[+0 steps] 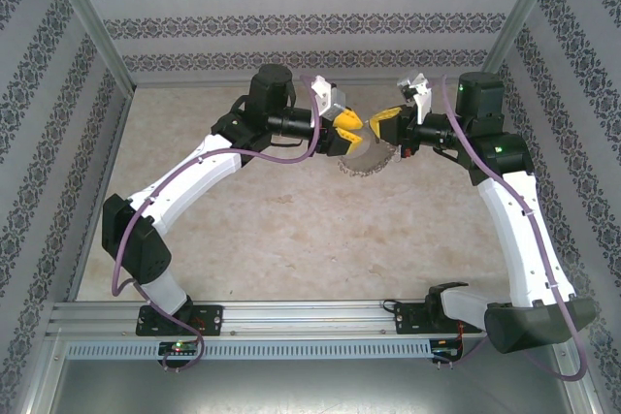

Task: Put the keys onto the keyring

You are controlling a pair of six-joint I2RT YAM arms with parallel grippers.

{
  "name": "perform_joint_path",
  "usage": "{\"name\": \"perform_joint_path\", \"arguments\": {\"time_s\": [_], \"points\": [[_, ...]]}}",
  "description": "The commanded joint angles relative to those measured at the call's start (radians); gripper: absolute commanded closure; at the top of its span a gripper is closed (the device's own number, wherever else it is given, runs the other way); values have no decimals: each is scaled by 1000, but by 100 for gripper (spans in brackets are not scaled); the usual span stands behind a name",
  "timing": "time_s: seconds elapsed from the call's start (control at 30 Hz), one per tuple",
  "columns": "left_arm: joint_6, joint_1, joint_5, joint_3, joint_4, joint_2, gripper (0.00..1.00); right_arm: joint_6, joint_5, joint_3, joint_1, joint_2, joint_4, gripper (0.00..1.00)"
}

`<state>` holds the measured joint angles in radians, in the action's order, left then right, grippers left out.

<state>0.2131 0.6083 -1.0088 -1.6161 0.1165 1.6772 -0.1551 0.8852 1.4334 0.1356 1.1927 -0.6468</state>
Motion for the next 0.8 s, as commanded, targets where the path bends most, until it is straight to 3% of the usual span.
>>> {"name": "perform_joint_path", "arguments": {"time_s": [0.0,0.6,0.7,0.77], "points": [[11,-5,2,-14,-2,-27,59,-6,41,10,13,-25,29,100],[-44,-4,19,-11,-104,-4,59,-12,29,1,45,-30,24,100],[-47,-4,24,-13,-109,2,62,-14,28,1,47,-29,20,100],[-49,-4,24,-18,-111,7,71,-15,28,0,48,-31,18,100]]}}
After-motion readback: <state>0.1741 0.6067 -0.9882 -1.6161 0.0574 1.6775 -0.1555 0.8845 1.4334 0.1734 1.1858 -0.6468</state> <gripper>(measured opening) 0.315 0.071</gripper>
